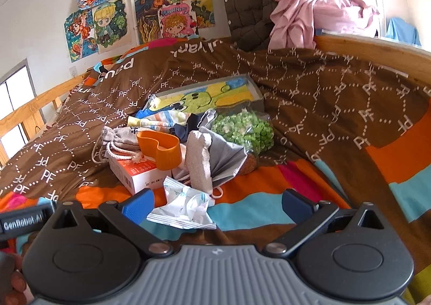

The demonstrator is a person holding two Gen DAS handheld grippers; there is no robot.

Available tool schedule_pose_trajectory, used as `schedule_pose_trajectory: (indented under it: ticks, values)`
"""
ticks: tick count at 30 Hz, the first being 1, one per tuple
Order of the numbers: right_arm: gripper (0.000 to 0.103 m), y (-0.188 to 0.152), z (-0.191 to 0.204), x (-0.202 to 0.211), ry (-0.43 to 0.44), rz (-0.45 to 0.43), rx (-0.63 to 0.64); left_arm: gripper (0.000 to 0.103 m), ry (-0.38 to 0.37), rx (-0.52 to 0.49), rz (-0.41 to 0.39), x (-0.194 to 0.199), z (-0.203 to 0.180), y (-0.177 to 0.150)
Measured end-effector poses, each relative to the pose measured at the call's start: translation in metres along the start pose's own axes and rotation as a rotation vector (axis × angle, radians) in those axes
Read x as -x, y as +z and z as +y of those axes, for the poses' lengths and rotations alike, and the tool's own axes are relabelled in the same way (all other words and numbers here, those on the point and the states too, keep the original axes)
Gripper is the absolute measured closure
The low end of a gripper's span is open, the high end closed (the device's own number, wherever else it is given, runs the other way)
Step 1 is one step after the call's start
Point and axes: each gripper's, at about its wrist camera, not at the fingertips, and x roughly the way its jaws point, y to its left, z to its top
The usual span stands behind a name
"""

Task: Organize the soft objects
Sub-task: 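Grasp the white tissue packet with the left tool while the right tool grasps the grey face mask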

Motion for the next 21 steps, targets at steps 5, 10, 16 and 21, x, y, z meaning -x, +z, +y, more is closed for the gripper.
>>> schedule_pose_trajectory:
  ticks: [5,10,16,21]
  values:
    - [0.000,0.009,-0.011,-0.008,0.034,0.037,-0.032,0.001,-0.011,0.024,-0.056,0.003,-0.007,0.006]
    - [0.000,0.024,-0.026,-0.020,0.058,0.049,-0.051,0.001,-0.047,-0.057,-0.076,-0.005,-0.022,0.005]
    - [0.000,0.038,-0.047,-0.048,0.080,0.073,-0.019,0.001,-0.128,-0.083,-0.083,-0.017,-0.036,0.000]
    - [0.000,0.044,-0.060,-0.076,0.102,0.075,0.025,0.001,-0.153,-0.198,-0.054,-0.033,-0.058,0.001]
